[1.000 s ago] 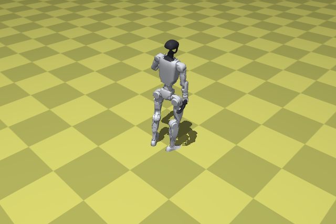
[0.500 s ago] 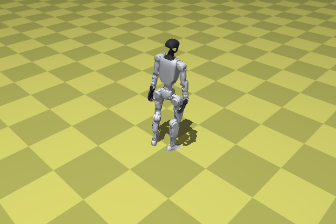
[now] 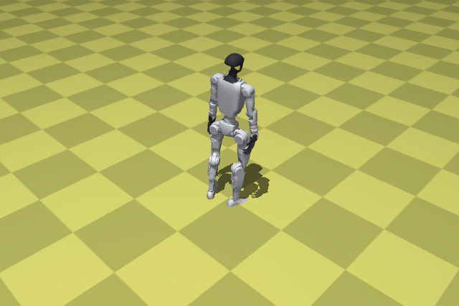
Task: In place motions
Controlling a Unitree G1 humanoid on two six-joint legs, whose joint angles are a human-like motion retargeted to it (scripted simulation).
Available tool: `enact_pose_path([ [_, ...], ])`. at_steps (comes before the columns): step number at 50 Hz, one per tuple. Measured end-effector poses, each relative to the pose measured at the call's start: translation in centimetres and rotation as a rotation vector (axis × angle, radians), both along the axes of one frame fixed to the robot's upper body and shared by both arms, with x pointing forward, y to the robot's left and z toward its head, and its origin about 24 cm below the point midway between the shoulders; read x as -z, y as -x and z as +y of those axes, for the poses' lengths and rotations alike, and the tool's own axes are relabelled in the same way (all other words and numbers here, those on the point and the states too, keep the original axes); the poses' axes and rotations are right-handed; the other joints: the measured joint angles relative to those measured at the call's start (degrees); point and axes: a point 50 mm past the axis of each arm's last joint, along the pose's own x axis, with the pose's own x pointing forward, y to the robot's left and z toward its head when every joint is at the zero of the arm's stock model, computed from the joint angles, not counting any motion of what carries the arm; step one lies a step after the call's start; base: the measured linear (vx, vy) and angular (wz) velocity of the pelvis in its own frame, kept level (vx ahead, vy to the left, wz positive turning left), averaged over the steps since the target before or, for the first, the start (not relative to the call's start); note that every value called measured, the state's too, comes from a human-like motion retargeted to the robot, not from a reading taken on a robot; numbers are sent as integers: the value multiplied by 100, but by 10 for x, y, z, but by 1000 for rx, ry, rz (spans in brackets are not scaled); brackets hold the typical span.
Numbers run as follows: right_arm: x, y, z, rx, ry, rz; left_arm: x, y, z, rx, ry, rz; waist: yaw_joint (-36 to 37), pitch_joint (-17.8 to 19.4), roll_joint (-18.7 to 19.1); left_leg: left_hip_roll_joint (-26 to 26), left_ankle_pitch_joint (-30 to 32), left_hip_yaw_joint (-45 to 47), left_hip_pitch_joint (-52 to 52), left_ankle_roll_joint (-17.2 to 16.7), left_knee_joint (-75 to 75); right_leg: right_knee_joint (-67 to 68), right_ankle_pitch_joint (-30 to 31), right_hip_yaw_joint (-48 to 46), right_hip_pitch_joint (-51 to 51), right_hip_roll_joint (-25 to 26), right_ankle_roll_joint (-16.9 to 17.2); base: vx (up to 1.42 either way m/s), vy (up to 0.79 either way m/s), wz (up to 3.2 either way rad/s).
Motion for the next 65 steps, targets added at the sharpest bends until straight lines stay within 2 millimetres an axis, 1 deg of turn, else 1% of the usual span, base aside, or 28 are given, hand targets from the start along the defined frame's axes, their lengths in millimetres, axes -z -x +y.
enact_pose_path([
  [5, 0, 1, 0, -9, -1, -1, 0, 5, -1, -10, -9, 20, -42, -66, 16, 12, -14, 36, -6, -4, -5, 9, 4, 45, -45, 11, -1, 0, 0, 0],
  [13, 0, 9, -2, 14, 19, 24, 0, 18, -3, -19, -9, 67, -100, -117, 31, 29, -30, 48, -18, -5, -3, 12, 9, 56, -75, 27, -2, 0, 0, 0],
  [21, -1, 14, -4, 39, 38, 32, 0, 23, -5, -10, -5, 91, -98, -115, 13, 20, -25, 30, -24, -3, -1, 10, 9, 34, -69, 20, -3, 0, 0, 0],
  [38, 0, 3, -1, -10, 26, -1, 1, 14, -6, 30, 3, 60, -82, -90, 22, 27, -12, 28, -78, -2, 16, 21, 12, 43, -114, 12, -5, 0, 0, 0],
  [52, 0, 6, -2, -11, 26, -9, 0, 9, -8, 33, 25, 6, -85, -133, 29, 17, 12, 27, -87, 1, -6, 19, 2, 35, -122, 9, -1, 0, 0, 0],
  [65, 1, 6, -3, 41, 88, -42, 1, 13, -10, 37, 24, 58, -105, -160, 39, 16, 18, 28, -98, 1, -11, 20, -2, 38, -137, 9, 0, 0, 0, 0],
])
